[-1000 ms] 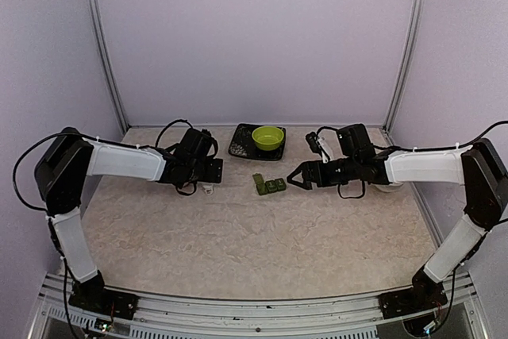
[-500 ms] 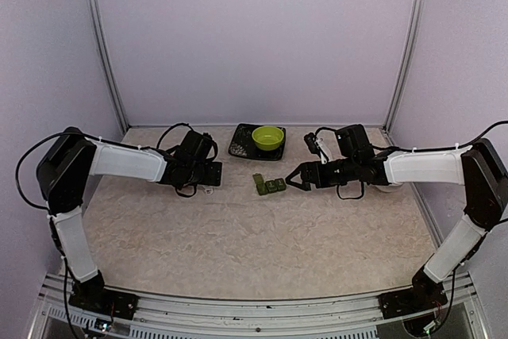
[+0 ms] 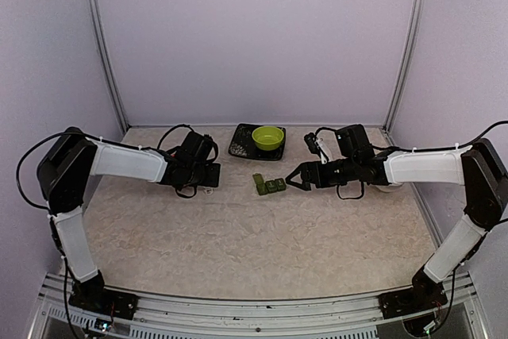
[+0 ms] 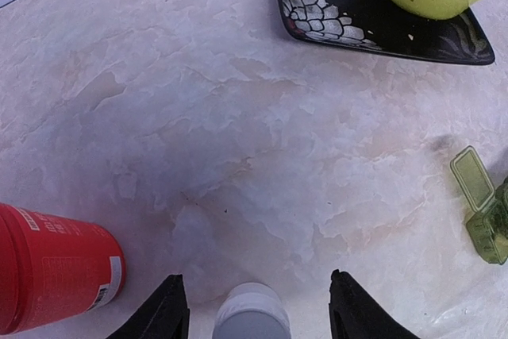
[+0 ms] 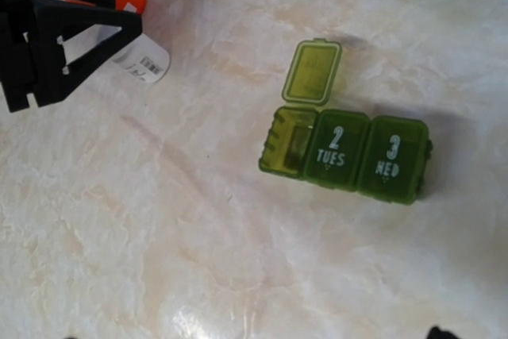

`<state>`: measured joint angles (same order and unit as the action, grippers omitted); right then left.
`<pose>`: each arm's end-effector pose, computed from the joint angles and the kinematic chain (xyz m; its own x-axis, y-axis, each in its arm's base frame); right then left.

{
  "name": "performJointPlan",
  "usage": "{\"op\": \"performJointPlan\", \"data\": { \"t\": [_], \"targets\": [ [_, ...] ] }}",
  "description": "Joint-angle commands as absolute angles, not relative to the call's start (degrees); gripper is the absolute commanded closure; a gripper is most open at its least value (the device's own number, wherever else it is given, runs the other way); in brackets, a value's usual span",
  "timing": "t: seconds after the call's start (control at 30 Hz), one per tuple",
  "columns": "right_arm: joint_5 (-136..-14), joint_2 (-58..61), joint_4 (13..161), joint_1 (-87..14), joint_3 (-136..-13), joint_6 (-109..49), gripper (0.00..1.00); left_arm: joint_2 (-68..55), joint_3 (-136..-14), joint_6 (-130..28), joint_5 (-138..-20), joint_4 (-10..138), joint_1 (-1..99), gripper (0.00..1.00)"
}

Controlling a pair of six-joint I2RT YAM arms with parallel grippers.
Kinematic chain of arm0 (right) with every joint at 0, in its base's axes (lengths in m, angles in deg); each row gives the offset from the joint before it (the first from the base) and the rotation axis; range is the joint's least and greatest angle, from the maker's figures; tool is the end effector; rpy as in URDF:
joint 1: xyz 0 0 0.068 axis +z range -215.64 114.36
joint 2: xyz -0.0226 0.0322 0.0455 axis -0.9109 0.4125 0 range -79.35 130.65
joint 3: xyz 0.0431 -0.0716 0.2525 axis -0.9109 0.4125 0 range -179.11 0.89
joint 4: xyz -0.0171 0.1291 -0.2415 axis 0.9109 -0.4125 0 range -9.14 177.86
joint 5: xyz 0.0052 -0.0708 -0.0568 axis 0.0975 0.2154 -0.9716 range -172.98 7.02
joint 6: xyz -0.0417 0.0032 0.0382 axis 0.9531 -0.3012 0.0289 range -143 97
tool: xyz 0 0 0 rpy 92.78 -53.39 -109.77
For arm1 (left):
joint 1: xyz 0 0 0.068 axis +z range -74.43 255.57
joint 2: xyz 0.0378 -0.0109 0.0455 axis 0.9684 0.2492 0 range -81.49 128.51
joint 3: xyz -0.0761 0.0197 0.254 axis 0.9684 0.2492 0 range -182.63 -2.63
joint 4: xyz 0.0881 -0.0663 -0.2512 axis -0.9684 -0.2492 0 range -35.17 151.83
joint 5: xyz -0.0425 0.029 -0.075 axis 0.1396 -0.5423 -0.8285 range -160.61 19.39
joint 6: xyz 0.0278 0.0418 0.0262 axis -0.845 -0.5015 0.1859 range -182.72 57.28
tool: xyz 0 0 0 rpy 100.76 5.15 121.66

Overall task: Sort the pills into containers
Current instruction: Pick up the pill bottle from the center of the board.

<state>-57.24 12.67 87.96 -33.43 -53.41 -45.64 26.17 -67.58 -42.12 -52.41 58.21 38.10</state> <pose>0.2932 0.2050 0.1924 -0.7735 -0.0774 -0.6290 -0.5129 0.6595 0.5495 0.3295 -0.2370 0.1461 -0.6804 0.1004 -0.7260 0.1788 0.9834 -0.0316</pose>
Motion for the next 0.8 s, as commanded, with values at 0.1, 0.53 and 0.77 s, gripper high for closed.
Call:
{"op": "performJointPlan", "data": {
  "t": [0.1, 0.53, 0.77],
  "targets": [
    [-57.1, 13.4, 89.2, -32.9, -52.6, -46.5, 0.07, 26.8, -66.2, -40.5, -50.9, 56.3, 37.0, 0.41],
    [-56.4, 14.2, 89.7, -32.9, -52.5, -47.2, 0.09, 27.5, -66.4, -40.6, -50.0, 56.8, 36.1, 0.64],
    [-55.9, 14.3, 89.8, -32.9, -52.6, -46.6, 0.09, 27.7, -66.6, -40.9, -49.8, 56.9, 36.1, 0.75]
  ]
}}
